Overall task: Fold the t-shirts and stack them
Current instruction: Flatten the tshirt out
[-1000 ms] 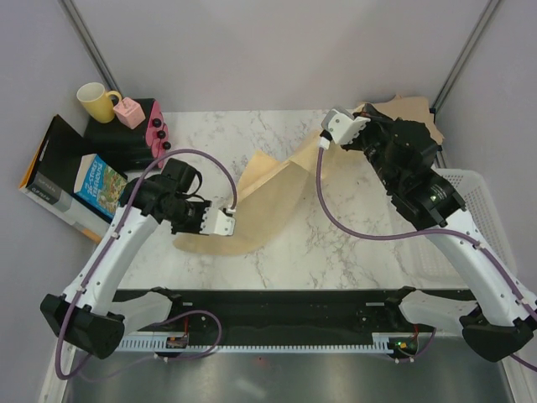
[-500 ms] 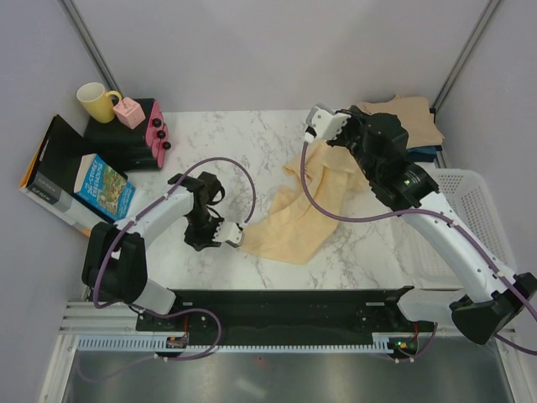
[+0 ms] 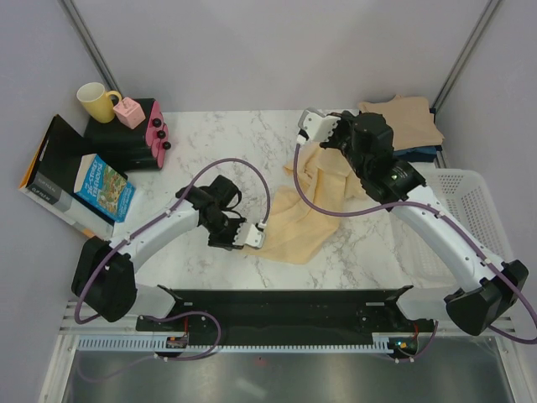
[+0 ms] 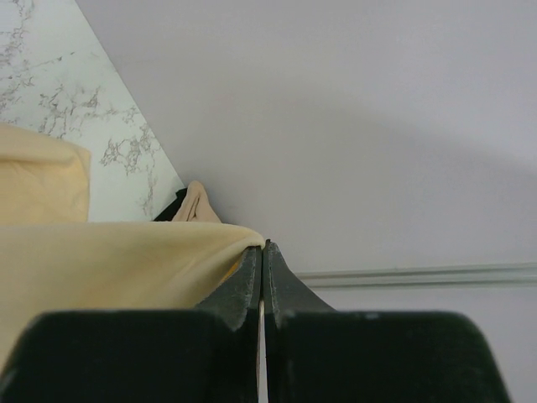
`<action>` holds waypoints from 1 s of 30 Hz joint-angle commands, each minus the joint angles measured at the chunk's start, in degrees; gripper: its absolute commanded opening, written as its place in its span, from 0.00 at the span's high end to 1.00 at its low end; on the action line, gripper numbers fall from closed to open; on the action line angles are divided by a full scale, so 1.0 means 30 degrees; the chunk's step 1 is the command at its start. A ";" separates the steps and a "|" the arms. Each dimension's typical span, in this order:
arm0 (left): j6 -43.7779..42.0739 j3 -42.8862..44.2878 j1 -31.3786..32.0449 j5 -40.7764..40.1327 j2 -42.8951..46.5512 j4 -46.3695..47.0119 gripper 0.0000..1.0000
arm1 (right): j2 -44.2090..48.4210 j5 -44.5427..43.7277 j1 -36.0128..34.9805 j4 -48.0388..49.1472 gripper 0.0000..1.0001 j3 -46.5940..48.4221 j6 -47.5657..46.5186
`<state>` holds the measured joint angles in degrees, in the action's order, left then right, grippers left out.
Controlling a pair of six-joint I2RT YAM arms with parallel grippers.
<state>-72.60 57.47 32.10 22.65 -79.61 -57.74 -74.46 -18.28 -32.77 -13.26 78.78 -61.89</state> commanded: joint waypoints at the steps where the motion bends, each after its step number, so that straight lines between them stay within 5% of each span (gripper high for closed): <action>1: 0.1639 -0.2045 0.0843 0.0331 0.0844 0.2483 0.66 | -0.0055 0.0000 0.0056 0.1254 1.00 -0.0245 0.0327; 13: 0.3046 -0.2781 0.1400 -0.0492 -0.0267 0.6498 0.68 | -0.0113 0.0206 0.0027 0.1430 1.00 -0.0626 0.0707; 30: 0.3135 -0.2868 0.2425 -0.0606 -0.1001 0.6618 0.67 | 0.0004 0.0118 0.0056 0.1723 1.00 -0.0890 0.0591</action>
<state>-64.49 48.29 38.54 21.04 -82.06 -39.03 -74.96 -17.85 -32.77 -11.14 76.23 -60.66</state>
